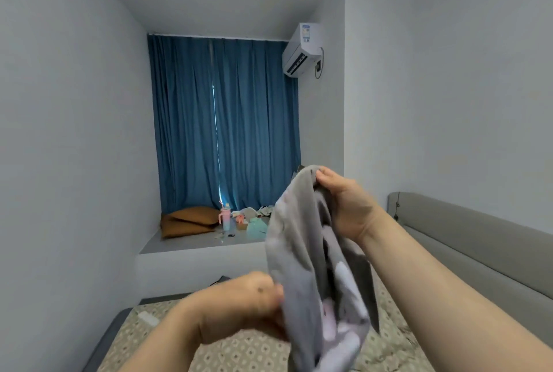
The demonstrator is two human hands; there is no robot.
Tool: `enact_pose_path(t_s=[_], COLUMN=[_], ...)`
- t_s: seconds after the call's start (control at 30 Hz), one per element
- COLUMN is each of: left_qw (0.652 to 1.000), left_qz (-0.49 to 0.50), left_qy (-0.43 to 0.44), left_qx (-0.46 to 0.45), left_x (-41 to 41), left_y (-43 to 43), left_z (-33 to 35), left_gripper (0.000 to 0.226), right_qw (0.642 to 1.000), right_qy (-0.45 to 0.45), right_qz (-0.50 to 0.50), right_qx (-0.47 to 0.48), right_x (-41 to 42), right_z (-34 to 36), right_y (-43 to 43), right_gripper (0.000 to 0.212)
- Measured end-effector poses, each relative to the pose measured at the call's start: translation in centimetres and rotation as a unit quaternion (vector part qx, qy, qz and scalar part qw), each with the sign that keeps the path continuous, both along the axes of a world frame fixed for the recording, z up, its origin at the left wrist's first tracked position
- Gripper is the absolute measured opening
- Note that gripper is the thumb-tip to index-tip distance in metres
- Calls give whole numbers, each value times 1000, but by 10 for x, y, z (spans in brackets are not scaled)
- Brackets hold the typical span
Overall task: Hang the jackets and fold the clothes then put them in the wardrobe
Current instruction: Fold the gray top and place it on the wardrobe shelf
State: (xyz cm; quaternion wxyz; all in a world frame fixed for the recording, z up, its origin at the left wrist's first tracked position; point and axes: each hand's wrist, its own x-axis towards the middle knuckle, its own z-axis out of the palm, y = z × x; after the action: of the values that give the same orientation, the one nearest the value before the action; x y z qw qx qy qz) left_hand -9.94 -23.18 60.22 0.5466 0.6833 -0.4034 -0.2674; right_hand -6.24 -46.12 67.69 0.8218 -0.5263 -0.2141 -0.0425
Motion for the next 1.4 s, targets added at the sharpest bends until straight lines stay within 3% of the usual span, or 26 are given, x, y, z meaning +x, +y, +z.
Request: enact_pose_path(t_s=[0.07,0.13,0.17,0.2,0.27,0.37,0.47,0.6,0.83,0.9,1.0,1.03,1.1,1.2,1.3,1.4], left_qw=[981,924,907,920,969,982,973,955,925,936,968,975,974,938,851,783], left_qz=[165,350,388,365,230,143,174,262,316,284,227,213,222,327,415,457], left_qy=[31,-70,-91,-86,-37,50,52,-35,-204,-196,-97,-66,-36,-113,-309,-417], left_qx=[-95,-138,-134,-117,-84,-115,-140,-131,45,70,39,20,-20,2,88,61], left_x=[10,23,28,32,31,27,29,36,41,40,46,49,58,73,88,94], left_y=[-2,-3,-4,-5,-9,-14,-8,10,23,26,40,47,63,83,94,92], left_z=[1,-2,-4,-7,-10,-8,1,21,58,64,64,64,64,69,78,88], left_gripper=[33,27,30,44,61,61,46,17,28,32,45,50,55,39,39,41], right_qw=[999,996,995,993,990,987,989,988,952,948,949,938,881,800,765,743], right_qy=[-30,-56,-66,-73,-80,-76,-64,-20,-42,-31,-37,-53,-87,-115,-136,-121], right_qz=[30,55,65,75,90,104,92,31,-99,-115,-139,-162,-226,-264,-257,-222], right_qx=[-9,-33,-43,-51,-71,-95,-97,-151,-286,-296,-281,-303,-406,-526,-575,-620], right_x=[-8,-16,-19,-22,-26,-30,-32,-38,-33,-29,-24,-22,-19,-14,-13,-17], right_z=[13,20,22,24,26,27,25,28,29,29,28,27,24,18,13,9], right_y=[6,11,14,16,20,24,18,-2,-5,0,5,5,4,5,9,15], right_gripper=[17,18,18,17,14,12,9,9,19,17,19,20,23,32,41,38])
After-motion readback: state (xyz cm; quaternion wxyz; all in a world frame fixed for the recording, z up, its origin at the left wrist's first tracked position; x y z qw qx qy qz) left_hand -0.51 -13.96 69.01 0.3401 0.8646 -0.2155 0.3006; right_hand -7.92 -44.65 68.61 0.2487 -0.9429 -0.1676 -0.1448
